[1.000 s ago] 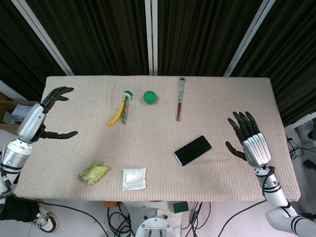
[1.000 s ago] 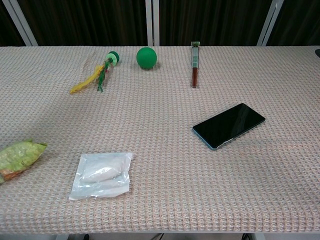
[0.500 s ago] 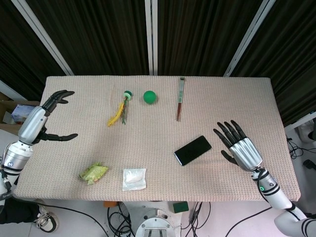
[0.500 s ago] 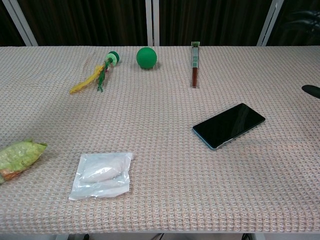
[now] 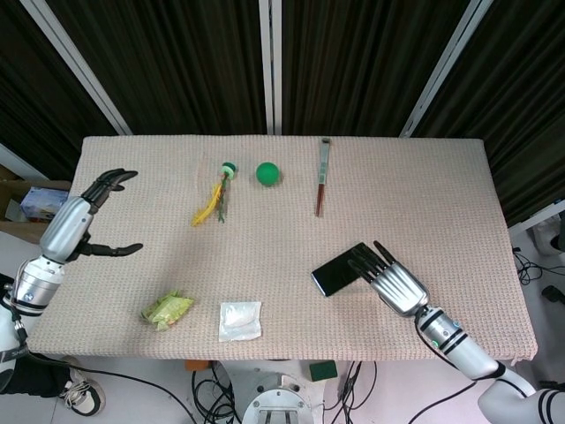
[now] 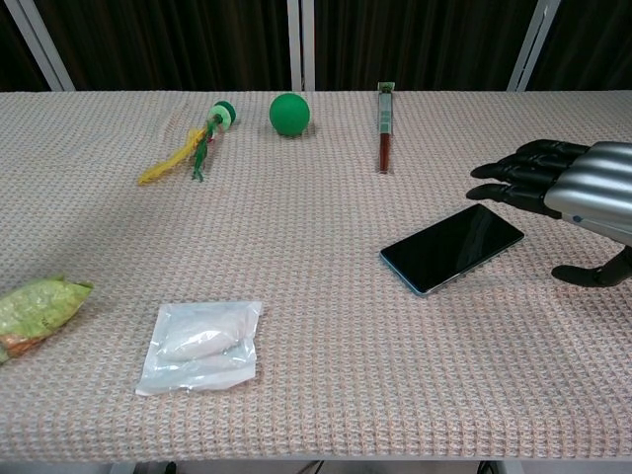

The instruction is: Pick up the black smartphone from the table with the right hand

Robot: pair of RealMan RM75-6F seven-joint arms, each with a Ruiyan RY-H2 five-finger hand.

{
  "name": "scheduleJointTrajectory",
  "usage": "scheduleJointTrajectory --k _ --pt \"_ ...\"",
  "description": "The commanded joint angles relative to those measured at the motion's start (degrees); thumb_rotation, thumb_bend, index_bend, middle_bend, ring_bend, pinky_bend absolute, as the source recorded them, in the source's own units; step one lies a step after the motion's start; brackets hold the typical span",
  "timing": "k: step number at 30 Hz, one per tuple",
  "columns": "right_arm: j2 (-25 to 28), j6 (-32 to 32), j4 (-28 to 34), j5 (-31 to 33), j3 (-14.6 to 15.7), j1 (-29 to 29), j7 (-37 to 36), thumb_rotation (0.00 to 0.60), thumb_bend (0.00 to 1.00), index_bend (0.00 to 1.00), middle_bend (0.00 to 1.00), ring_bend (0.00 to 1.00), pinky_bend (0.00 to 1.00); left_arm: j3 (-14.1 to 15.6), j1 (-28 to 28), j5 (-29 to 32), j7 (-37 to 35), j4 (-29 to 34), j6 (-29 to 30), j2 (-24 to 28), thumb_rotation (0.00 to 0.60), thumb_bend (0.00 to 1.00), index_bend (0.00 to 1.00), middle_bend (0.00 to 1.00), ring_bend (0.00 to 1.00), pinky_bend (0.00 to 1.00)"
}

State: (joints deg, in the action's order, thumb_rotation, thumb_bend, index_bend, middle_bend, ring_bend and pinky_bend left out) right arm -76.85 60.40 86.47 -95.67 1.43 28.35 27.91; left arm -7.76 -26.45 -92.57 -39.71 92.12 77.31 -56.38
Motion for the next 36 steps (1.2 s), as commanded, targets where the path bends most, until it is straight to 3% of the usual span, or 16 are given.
scheduleJointTrajectory --k 1,8,15,22,36 --pt "-4.1 0.4 -4.1 0.6 -0.7 0.5 0.9 0.600 0.32 0.00 0.01 0.00 0.00 0.3 0.1 -0.2 0.5 0.0 0.2 -0.1 0.568 0.00 0.10 0.12 0.07 0.23" --pt "-9.6 0.8 -10.8 0.4 -1.4 1.7 -2.5 0.600 0.33 0.00 0.02 0.00 0.00 0.9 0.5 0.1 0.3 -1.3 0.1 -0.6 0.569 0.00 0.10 0.12 0.07 0.23" --pt "-12.2 -1.7 -13.0 1.3 -1.3 3.4 -4.1 0.600 0.33 0.02 0.04 0.00 0.00 1.2 0.4 0.2 -0.6 -2.8 0.0 -1.1 0.569 0.00 0.10 0.12 0.07 0.23" --pt "-13.7 -1.7 -14.1 1.7 -1.2 3.9 -5.0 0.600 0.34 0.15 0.12 0.00 0.00 1.5 0.2 0.2 -0.4 -3.7 -0.2 -1.6 0.578 0.00 0.11 0.12 0.07 0.23" --pt "-12.8 -2.7 -13.1 2.6 -0.7 4.9 -4.7 0.600 0.34 0.28 0.13 0.00 0.00 1.9 0.0 0.3 -1.4 -5.1 -0.5 -2.2 0.576 0.00 0.11 0.12 0.07 0.23"
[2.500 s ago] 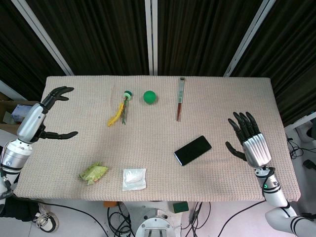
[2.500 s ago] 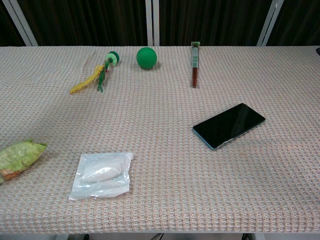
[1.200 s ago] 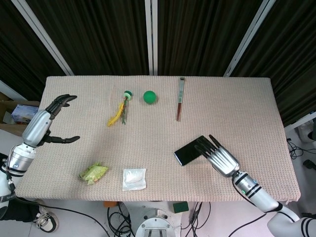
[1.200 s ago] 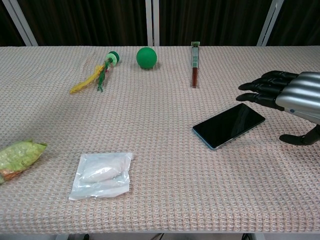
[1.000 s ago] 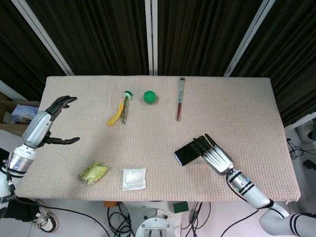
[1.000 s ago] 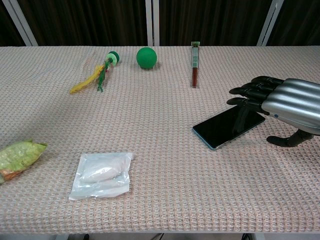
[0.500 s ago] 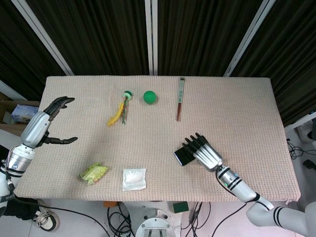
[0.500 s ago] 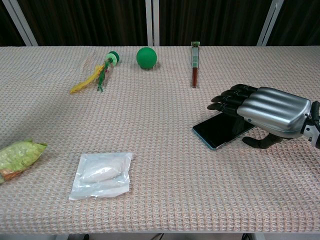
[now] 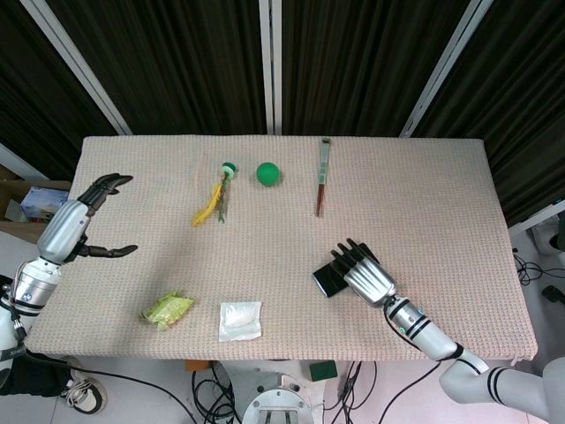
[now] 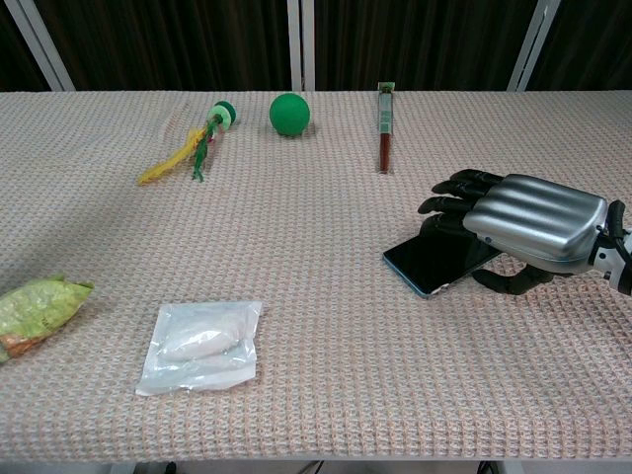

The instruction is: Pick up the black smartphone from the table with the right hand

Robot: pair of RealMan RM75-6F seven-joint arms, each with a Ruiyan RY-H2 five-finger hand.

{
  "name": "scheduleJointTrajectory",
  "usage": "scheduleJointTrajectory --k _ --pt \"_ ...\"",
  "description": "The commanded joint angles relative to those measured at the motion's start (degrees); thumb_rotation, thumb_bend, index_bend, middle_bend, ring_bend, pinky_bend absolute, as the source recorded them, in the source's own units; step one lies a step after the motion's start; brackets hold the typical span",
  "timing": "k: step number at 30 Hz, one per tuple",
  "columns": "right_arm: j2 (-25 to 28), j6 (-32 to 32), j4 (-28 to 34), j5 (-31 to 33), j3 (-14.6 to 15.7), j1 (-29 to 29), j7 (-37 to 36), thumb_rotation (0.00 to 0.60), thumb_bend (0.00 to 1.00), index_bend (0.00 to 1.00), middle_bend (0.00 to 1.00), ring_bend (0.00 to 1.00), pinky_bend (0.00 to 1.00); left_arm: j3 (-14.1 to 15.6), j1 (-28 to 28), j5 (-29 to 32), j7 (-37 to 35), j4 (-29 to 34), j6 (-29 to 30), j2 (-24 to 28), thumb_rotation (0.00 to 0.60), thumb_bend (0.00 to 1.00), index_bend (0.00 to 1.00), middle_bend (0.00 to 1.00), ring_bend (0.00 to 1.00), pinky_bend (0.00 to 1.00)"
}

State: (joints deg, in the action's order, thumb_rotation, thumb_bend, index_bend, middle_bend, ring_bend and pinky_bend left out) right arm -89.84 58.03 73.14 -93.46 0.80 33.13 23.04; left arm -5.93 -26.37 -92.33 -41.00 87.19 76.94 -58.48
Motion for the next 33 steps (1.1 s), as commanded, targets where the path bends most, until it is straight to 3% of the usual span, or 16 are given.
scheduleJointTrajectory --k 1,9,13,23,30,33 --pt "0.2 -0.5 0.2 0.5 0.0 0.1 0.4 0.600 0.34 0.28 0.13 0.00 0.00 0.1 -0.1 0.1 -0.2 -0.3 -0.2 -0.2 0.575 0.00 0.11 0.12 0.07 0.23" --pt "-0.4 -1.1 -0.5 0.8 0.0 1.0 0.7 0.600 0.35 0.36 0.13 0.00 0.00 0.3 -0.3 -0.1 -0.3 -0.8 -0.3 -0.5 0.576 0.00 0.11 0.12 0.07 0.23" --pt "-0.6 -1.5 -1.1 0.4 0.0 1.8 -0.3 0.600 0.46 0.44 0.14 0.00 0.00 0.5 -0.3 -0.1 -0.6 -1.2 -0.3 -0.6 0.576 0.00 0.11 0.12 0.07 0.23" --pt "-1.0 -0.7 -2.3 -0.9 -0.9 3.8 -2.5 0.600 0.63 0.56 0.16 0.00 0.00 0.8 -0.3 -0.1 -1.6 -2.3 -0.5 -0.9 0.575 0.00 0.11 0.12 0.07 0.23" --pt "-0.9 -3.8 -1.5 0.1 -2.5 6.9 -2.4 0.600 0.76 0.71 0.16 0.00 0.00 0.9 -0.4 0.2 -2.5 -3.3 -0.7 -1.3 0.581 0.00 0.11 0.12 0.07 0.23" --pt "-0.9 -6.7 -1.2 2.0 -3.8 8.6 -2.6 0.600 0.78 0.73 0.16 0.00 0.00 0.9 -0.5 0.4 -3.0 -3.8 -0.8 -1.4 0.580 0.00 0.11 0.12 0.07 0.23"
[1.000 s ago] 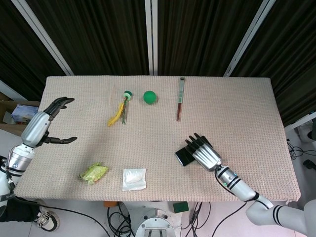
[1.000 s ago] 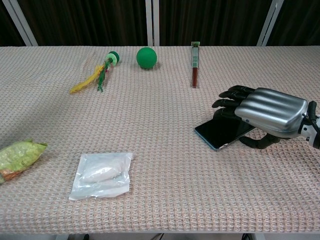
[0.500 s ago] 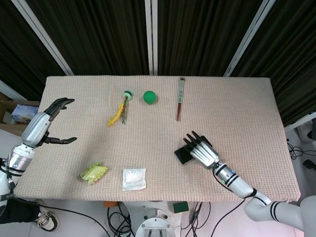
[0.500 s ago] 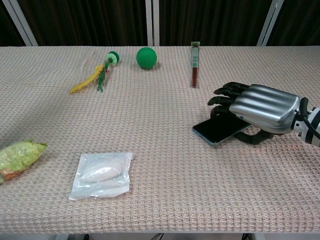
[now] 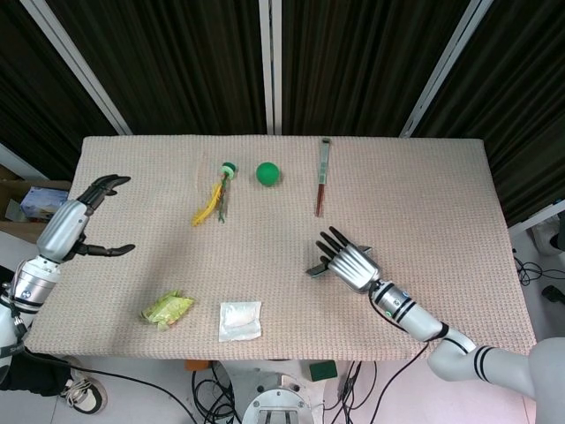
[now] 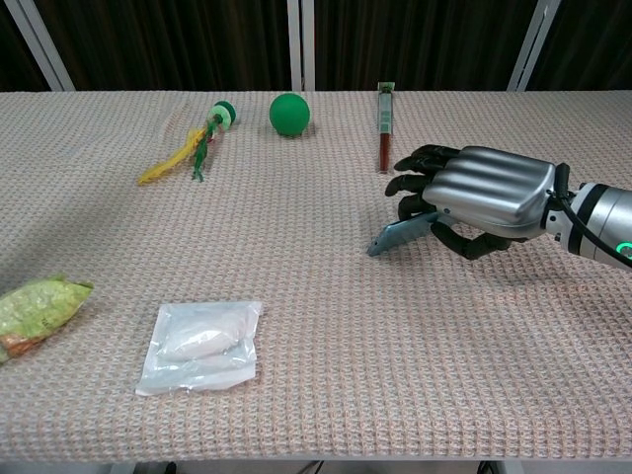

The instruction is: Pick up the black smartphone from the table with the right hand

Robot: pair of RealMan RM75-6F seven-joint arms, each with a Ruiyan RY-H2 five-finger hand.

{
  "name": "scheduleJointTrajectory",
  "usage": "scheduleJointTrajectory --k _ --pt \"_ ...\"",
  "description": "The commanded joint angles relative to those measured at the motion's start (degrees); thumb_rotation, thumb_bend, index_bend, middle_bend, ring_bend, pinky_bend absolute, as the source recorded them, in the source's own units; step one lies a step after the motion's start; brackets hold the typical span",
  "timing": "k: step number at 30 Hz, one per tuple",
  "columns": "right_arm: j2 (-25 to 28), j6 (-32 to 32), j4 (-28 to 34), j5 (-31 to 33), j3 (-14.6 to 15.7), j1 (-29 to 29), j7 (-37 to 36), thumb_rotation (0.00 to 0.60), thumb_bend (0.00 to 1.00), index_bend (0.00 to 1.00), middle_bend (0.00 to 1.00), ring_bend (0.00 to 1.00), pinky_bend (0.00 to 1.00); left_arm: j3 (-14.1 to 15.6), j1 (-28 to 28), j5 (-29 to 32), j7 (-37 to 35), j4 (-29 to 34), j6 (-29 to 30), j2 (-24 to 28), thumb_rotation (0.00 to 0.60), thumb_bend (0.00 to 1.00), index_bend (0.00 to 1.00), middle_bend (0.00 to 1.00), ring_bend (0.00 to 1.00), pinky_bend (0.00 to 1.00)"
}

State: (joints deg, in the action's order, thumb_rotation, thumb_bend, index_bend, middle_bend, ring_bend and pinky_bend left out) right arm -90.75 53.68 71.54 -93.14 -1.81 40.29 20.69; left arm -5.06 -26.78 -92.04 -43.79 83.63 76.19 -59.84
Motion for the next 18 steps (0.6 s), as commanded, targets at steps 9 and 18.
scheduleJointTrajectory --k 9,18 --pt "-2.8 -3.4 -2.5 5.2 -5.4 4.9 -1.0 0.600 0.64 0.00 0.00 0.00 0.00 0.2 -0.3 0.5 -1.2 -1.4 -0.8 -0.4 0.580 0.00 0.11 0.12 0.07 0.23" --pt "-4.4 2.6 -6.3 2.6 -5.8 5.8 -7.9 0.600 0.59 0.00 0.00 0.00 0.00 0.4 -0.2 0.9 -2.2 -2.7 -1.1 -0.9 0.579 0.00 0.11 0.12 0.07 0.23"
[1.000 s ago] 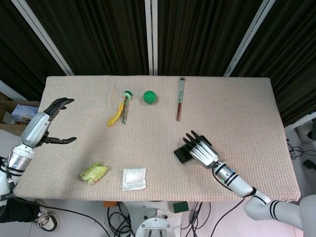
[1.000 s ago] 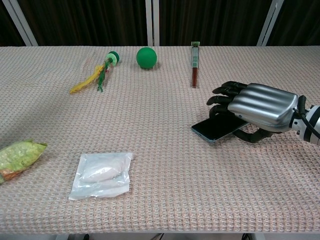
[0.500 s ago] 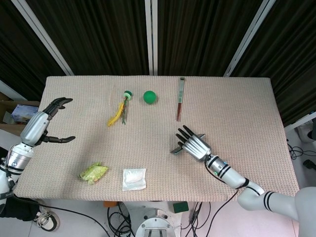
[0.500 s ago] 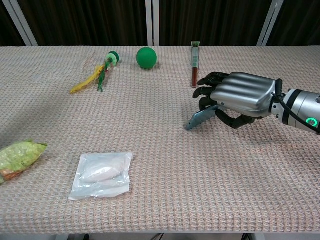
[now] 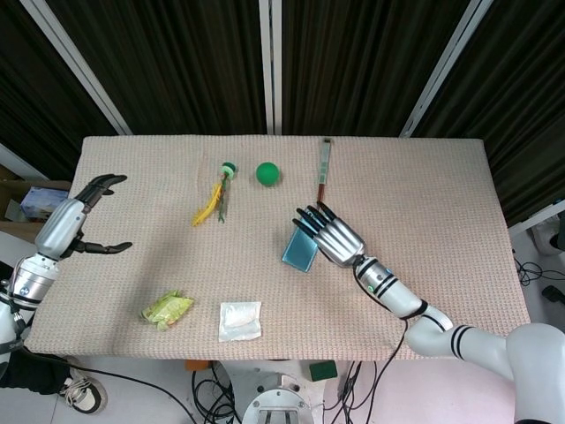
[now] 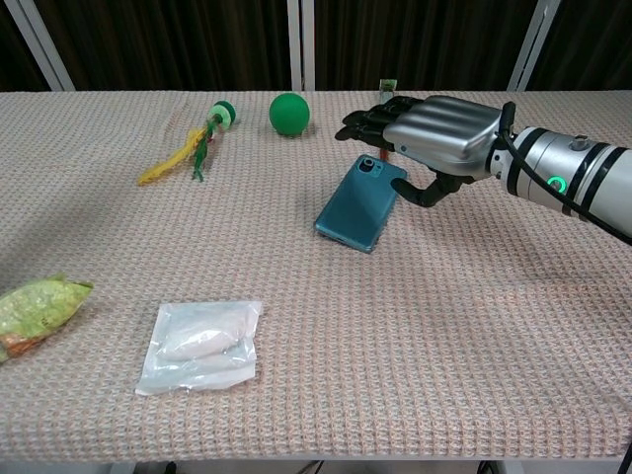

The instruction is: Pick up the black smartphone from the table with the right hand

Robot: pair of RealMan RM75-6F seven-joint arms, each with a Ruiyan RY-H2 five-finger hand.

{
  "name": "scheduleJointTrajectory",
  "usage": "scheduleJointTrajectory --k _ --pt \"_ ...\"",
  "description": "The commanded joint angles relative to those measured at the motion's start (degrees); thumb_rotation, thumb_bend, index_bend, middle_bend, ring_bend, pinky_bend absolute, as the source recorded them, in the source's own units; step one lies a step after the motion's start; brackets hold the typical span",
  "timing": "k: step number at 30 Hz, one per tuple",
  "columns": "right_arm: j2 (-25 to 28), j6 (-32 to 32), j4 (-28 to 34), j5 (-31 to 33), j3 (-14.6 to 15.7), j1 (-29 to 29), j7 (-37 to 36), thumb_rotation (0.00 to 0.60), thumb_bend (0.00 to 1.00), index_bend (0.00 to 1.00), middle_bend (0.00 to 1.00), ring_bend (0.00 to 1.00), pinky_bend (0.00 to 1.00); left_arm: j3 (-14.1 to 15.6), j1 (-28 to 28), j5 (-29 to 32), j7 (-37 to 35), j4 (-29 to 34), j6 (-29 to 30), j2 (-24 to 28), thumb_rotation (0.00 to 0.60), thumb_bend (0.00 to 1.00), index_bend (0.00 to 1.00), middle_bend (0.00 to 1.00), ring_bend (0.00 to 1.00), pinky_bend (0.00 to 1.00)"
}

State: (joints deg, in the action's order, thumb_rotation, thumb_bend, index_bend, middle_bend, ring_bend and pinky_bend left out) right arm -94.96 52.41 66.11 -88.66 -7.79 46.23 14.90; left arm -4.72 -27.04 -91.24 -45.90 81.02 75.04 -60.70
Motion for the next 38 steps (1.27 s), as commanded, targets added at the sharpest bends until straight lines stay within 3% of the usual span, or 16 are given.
scheduleJointTrajectory --k 1,4,10,15,19,22,26,30,38 --pt "0.3 6.1 -0.8 -3.0 0.5 -0.7 -2.9 0.600 0.59 0.00 0.00 0.00 0.00 0.0 0.2 0.1 -0.2 -0.3 0.2 -0.1 0.579 0.00 0.11 0.12 0.07 0.23" --pt "2.6 12.2 0.4 -5.3 1.5 -3.0 -4.2 0.600 0.58 0.00 0.00 0.00 0.00 0.1 0.6 0.0 0.1 -0.4 0.8 0.0 0.577 0.00 0.11 0.12 0.07 0.23" --pt "12.4 26.2 6.8 -6.6 5.4 -13.9 -2.8 0.600 0.51 0.00 0.00 0.00 0.00 1.1 3.1 -0.3 5.8 0.2 3.6 0.5 0.579 0.00 0.11 0.12 0.07 0.23" --pt "18.9 35.8 8.0 -2.8 8.4 -25.3 -2.9 0.597 0.48 0.00 0.00 0.00 0.00 2.9 8.5 0.4 20.9 1.0 8.9 -0.4 0.575 0.00 0.11 0.12 0.07 0.22" --pt "20.8 41.5 5.8 0.8 9.4 -33.2 -7.6 0.551 0.48 0.00 0.00 0.00 0.00 5.0 14.9 0.4 34.1 1.0 15.6 -2.6 0.577 0.00 0.11 0.12 0.07 0.21" --pt "21.0 42.7 4.2 2.7 10.2 -37.0 -10.9 0.523 0.48 0.00 0.00 0.00 0.00 7.0 18.8 0.0 40.0 0.7 18.7 -3.8 0.578 0.00 0.11 0.11 0.06 0.20" --pt "21.0 42.0 3.3 4.9 11.4 -41.2 -12.9 0.516 0.48 0.00 0.00 0.00 0.00 10.0 23.2 0.0 45.4 -0.6 20.0 -5.1 0.517 0.00 0.11 0.11 0.06 0.20" --pt "22.8 40.3 6.1 5.5 12.6 -43.2 -11.6 0.513 0.47 0.00 0.00 0.00 0.00 11.3 25.5 -0.4 43.6 -1.9 20.5 -6.0 0.502 0.00 0.11 0.11 0.06 0.20" --pt "24.4 43.0 7.4 3.0 12.3 -45.9 -12.8 0.460 0.44 0.00 0.00 0.00 0.00 11.4 27.8 -1.6 39.5 -4.8 22.3 -6.7 0.465 0.00 0.11 0.11 0.06 0.20"
